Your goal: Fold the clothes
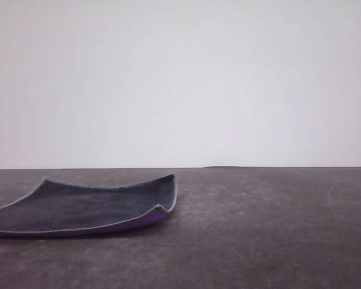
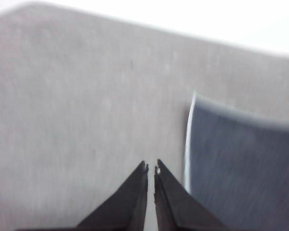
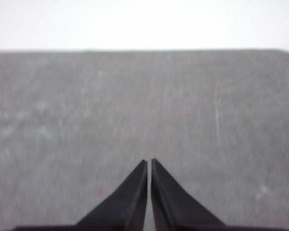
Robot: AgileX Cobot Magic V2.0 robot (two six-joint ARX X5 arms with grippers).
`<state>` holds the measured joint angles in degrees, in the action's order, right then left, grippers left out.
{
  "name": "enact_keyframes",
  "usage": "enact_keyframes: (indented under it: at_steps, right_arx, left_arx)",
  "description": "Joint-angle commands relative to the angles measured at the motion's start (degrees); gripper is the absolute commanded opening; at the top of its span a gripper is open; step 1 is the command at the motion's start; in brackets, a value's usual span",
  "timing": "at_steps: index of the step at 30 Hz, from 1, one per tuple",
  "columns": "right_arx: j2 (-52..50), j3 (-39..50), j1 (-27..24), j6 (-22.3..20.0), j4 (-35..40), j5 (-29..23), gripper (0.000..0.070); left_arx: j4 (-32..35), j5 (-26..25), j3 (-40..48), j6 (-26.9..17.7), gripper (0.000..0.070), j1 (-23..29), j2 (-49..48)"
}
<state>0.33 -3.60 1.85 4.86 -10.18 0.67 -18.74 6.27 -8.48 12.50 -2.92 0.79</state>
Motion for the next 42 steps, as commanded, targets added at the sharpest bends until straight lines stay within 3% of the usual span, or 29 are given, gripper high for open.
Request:
enact_keyframes:
  at_steps: [1,7,13,22,28,38,42]
  right_arx:
    - [0.1,-2.4,0.0,2.5,1.0,-1.3,0.0006]
    - [5.1,-8.9,0.0,5.3,1.0,-2.1,0.0006]
    - [17.5,-17.3,0.1,6.3,0.6,2.2,0.0006]
    - [43.1,-31.2,0.2,6.8,0.7,17.7,0.0006]
    - [59.5,-39.3,1.2,6.7,0.8,29.0,0.0006]
    - [76.8,-45.1,6.5,6.3,2.8,33.2,0.0006]
    - [79.4,-45.1,8.4,6.2,3.0,35.2,0.0006]
  left_arx:
    - [1.6,0.4,-3.1,1.6,0.0012,-0.1,0.7]
    - [2.1,0.2,-11.1,2.3,0.0012,-0.1,9.1]
    - [2.1,-2.8,-20.6,1.2,0.0012,-0.1,24.5]
    - [1.9,-10.5,-35.1,-5.5,0.0012,-0.1,50.3]
    - [1.8,-17.4,-41.3,-6.7,0.0012,-0.1,63.2]
    - [-0.2,-19.0,-42.8,-9.9,0.0012,1.0,74.0]
    - [-1.3,-22.6,-42.8,-10.0,0.0012,2.0,74.3]
